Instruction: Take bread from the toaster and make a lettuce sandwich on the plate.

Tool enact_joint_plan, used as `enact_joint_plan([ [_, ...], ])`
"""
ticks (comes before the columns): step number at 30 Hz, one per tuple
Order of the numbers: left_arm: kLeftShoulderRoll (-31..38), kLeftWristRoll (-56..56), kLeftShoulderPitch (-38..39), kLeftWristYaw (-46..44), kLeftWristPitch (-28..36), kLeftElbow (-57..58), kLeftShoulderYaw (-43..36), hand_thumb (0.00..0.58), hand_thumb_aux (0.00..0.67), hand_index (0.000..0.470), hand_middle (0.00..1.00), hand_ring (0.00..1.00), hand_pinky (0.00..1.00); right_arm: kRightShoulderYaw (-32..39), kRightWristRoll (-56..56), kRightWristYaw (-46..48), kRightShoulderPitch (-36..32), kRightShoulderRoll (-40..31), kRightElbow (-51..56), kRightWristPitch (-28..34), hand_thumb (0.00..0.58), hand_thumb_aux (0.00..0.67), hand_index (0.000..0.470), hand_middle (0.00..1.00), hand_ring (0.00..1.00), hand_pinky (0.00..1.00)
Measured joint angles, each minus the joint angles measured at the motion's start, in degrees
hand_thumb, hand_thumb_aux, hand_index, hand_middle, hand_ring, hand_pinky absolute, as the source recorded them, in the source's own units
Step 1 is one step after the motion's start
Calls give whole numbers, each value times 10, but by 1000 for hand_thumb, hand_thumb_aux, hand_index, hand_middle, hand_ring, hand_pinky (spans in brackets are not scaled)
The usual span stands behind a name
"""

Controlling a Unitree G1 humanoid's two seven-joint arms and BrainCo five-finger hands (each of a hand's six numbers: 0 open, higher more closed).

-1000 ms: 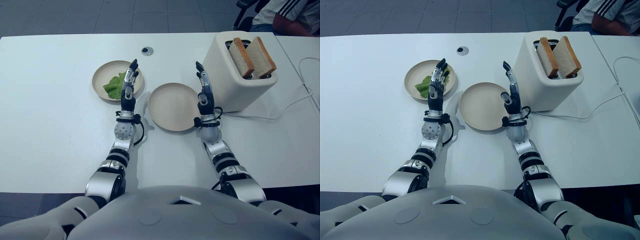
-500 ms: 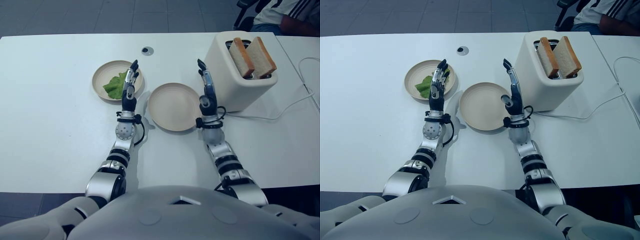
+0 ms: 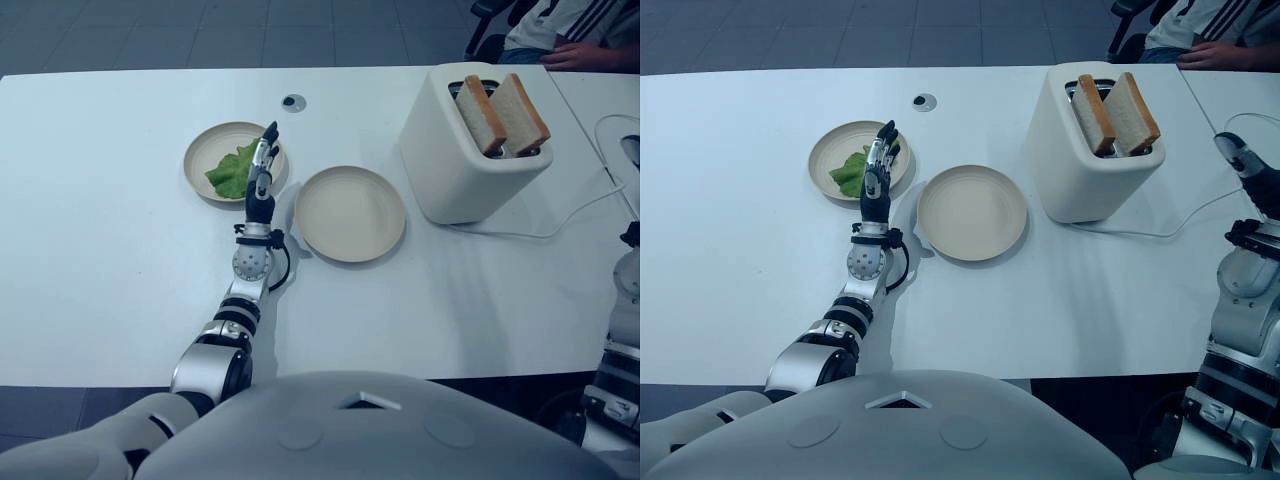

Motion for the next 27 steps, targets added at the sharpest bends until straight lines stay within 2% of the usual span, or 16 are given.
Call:
enact_joint_plan([
  [5, 0, 1, -1, 2, 0, -1, -3, 0, 0, 0, 0, 0, 0, 100, -38, 42, -57, -47, 99, 45, 0, 0, 0, 0, 0, 0],
  [15, 0, 1, -1, 3, 0, -4, -3, 0, 0, 0, 0, 0, 0, 180, -14, 68, -90, -87, 193, 59, 0, 0, 0, 0, 0, 0],
  [16, 0, 0, -1, 3, 0, -5, -3, 0, 0, 0, 0, 0, 0, 185, -13, 68, -93, -90, 195, 60, 71, 42, 29, 0, 0, 0],
  [17, 0, 0, -1, 3, 0, -5, -3, 0, 0, 0, 0, 0, 0, 192, -13, 68, -95, -95, 195, 60, 382, 279, 195, 0, 0, 0],
  [18, 0, 0, -1, 3, 0, -5, -3, 0, 0, 0, 0, 0, 0, 197, -13, 68, -99, -100, 195, 60, 474, 384, 269, 0, 0, 0],
  [19, 0, 0, -1, 3, 0, -5, -3, 0, 0, 0, 0, 0, 0, 200, -13, 68, -100, -102, 191, 60, 580, 670, 470, 0, 0, 0],
  [21, 0, 0, -1, 3, 0, -6, -4, 0, 0, 0, 0, 0, 0, 214, -11, 63, -102, -103, 165, 57, 580, 670, 470, 8, 8, 8],
  [23, 0, 0, 0, 3, 0, -7, -4, 0, 0, 0, 0, 0, 0, 217, -15, 51, -95, -103, 139, 56, 580, 670, 470, 325, 325, 325],
  [24, 0, 0, 0, 3, 0, -7, -4, 0, 0, 0, 0, 0, 0, 216, -16, 41, -87, -102, 124, 60, 580, 670, 470, 447, 447, 447],
  [27, 1, 0, 0, 3, 0, -7, -5, 0, 0, 0, 0, 0, 0, 208, -24, 6, -64, -96, 76, 72, 580, 670, 470, 706, 706, 706],
])
